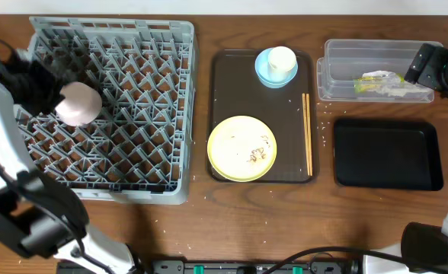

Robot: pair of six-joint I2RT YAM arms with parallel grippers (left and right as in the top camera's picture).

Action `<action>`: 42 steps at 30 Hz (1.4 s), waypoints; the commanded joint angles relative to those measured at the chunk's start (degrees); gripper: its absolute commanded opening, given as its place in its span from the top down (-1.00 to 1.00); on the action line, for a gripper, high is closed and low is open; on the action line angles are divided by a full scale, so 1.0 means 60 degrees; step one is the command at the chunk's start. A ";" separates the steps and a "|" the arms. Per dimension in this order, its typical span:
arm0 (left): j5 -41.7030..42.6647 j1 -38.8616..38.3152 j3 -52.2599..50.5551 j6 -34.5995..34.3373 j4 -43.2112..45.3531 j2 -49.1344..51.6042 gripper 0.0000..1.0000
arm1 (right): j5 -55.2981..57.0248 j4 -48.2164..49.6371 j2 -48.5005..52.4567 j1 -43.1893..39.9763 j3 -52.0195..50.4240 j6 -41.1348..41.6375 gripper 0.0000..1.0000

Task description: Sort waste into correct bins and load items into the dishwasher

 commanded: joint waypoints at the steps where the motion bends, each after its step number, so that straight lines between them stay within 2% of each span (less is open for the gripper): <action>1: 0.2903 -0.0750 0.0044 0.0022 0.0426 -0.0219 -0.54 | 0.0131 0.0018 0.0029 -0.0036 0.0015 -0.0066 -0.98; 7: 0.2736 -0.3177 0.0044 0.0495 0.1592 -0.0204 -0.54 | 0.0131 0.0018 0.0029 -0.0033 0.0015 -0.0069 -0.98; 17: -0.3133 -0.8076 0.0044 0.0492 0.4288 0.0208 -0.55 | 0.0127 0.0015 0.0029 -0.0033 0.0015 -0.0069 -0.99; 20: -0.4743 -0.9122 0.0044 0.0685 0.5231 0.0579 -0.37 | 0.0127 0.0015 0.0029 -0.0033 0.0015 -0.0066 -0.99; 22: -0.5351 -0.9712 0.0044 0.1381 0.5974 0.0940 -0.31 | 0.0127 0.0018 0.0029 -0.0033 0.0015 -0.0066 -0.99; 25: -0.5665 -1.0287 0.0044 0.2313 0.6870 0.1512 -0.16 | 0.0127 0.0015 0.0029 -0.0029 0.0015 -0.0066 -0.98; 28: -0.5661 -1.0633 0.0044 0.2834 0.7479 0.2095 -0.10 | 0.0127 0.0011 0.0029 -0.0033 0.0015 -0.0069 -0.99; 33: -0.5654 -1.0863 0.0044 0.2827 0.7996 0.3020 -0.06 | 0.0131 -0.0007 0.0029 -0.0040 0.0015 -0.0069 -0.98; 42: -0.5657 -1.0918 0.0044 0.2856 0.8040 0.3978 -0.06 | 0.0131 -0.0007 0.0029 -0.0044 0.0015 -0.0069 -0.99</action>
